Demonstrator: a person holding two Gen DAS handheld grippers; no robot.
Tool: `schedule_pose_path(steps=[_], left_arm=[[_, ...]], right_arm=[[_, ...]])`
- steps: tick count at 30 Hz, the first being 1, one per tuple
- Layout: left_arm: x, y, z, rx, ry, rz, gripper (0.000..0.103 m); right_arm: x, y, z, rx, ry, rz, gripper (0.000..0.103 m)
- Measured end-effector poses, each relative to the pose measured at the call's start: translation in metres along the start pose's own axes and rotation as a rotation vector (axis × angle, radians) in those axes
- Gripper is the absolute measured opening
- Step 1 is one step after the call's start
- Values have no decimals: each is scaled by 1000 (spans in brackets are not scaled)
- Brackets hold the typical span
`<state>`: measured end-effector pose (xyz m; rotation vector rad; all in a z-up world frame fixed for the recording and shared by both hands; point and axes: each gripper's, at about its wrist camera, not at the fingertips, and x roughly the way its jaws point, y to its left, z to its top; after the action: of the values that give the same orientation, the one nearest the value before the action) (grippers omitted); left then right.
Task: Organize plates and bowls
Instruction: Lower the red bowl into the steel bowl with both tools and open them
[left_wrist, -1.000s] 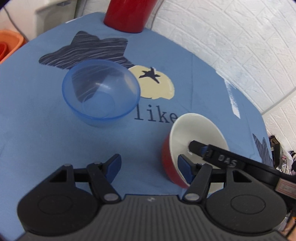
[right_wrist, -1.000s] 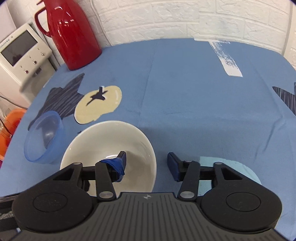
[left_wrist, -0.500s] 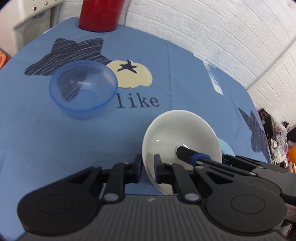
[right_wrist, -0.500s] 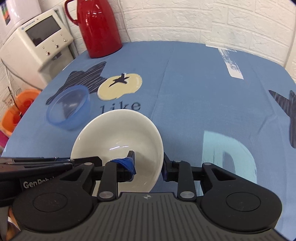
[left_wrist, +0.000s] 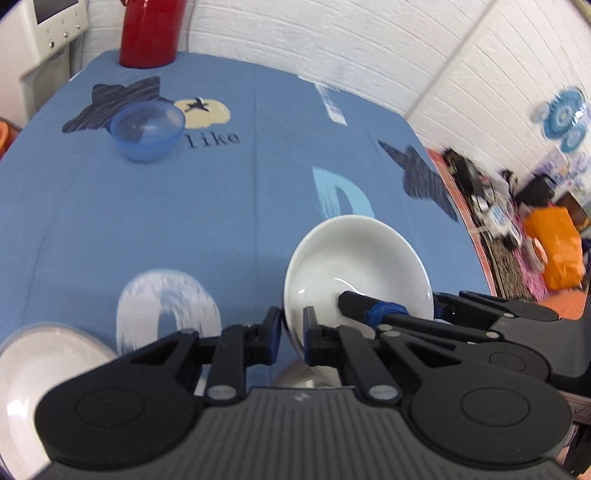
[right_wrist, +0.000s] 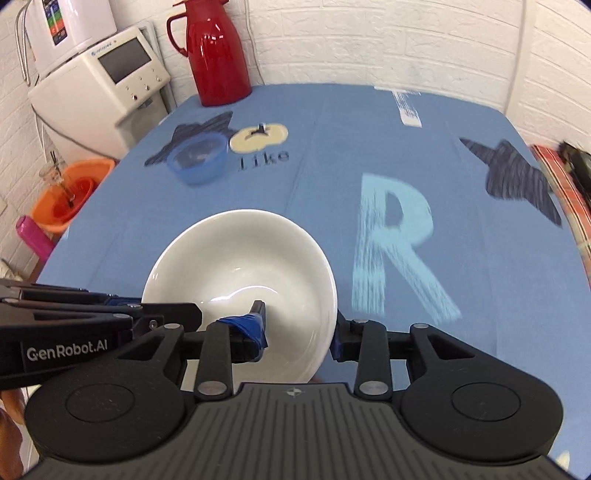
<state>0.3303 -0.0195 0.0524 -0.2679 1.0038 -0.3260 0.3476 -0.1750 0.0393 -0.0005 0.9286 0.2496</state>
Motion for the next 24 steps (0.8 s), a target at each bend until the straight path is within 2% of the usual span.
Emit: schedule_pose_path(steps=[5, 10, 20, 23, 24], left_arm=[[-3, -10, -49, 37, 52, 1, 1], [10, -11, -76, 58, 92, 22, 0], [26, -5, -80, 55, 116, 33, 2], [25, -2, -76, 53, 130, 8, 9], [23, -1, -75, 50, 125, -1, 16]], right_arm=[[-6, 1, -45, 29, 37, -16, 20], [4, -3, -74, 63, 65, -6, 21], [18, -9, -84, 100, 77, 19, 20], [16, -11, -83, 117, 74, 19, 19], [13, -12, -82, 119, 62, 14, 19]])
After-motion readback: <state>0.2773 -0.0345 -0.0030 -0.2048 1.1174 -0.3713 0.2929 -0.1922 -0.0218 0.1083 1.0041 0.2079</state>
